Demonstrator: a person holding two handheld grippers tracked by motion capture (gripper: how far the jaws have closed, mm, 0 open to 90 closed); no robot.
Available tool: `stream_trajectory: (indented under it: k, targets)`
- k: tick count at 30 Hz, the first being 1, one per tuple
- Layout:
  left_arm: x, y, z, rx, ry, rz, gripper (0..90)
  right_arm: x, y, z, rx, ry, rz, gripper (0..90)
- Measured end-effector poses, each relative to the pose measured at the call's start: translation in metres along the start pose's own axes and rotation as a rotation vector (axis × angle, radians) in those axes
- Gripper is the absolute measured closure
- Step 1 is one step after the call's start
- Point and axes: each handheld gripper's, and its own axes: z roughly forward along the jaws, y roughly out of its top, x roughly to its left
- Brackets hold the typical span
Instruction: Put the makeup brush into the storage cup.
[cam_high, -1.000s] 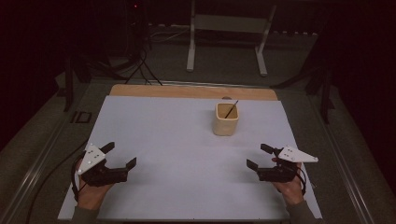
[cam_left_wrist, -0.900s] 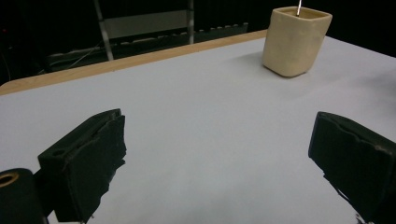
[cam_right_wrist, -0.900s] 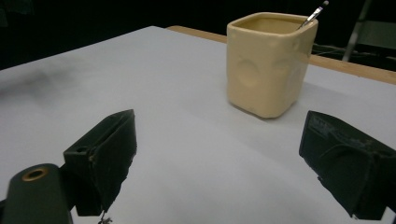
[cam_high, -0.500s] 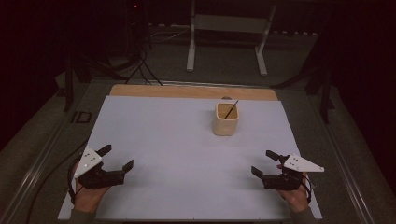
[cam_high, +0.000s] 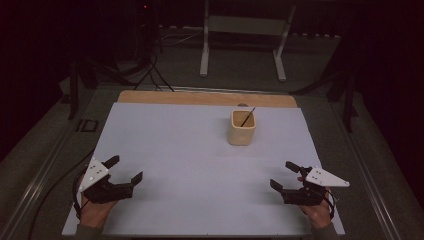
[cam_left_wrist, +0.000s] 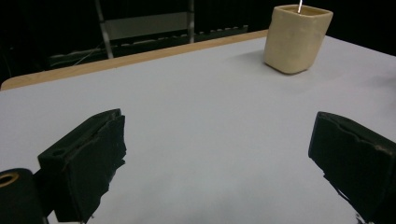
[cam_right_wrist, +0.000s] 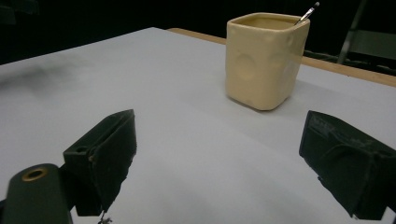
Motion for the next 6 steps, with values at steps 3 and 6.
stream_trajectory:
  k: [3, 6]
  targets:
    - [-0.0001, -0.0007, 0.0016, 0.004, -0.003, 0.0, 4.8, -0.0006, -0.0002, -0.0003, -0.001, 0.0, -0.003, 10.9]
    - [0.0004, -0.0015, 0.0026, 0.008, 0.001, 0.002, 4.8, -0.0018, -0.0004, 0.0002, 0.002, -0.002, -0.007, 10.8]
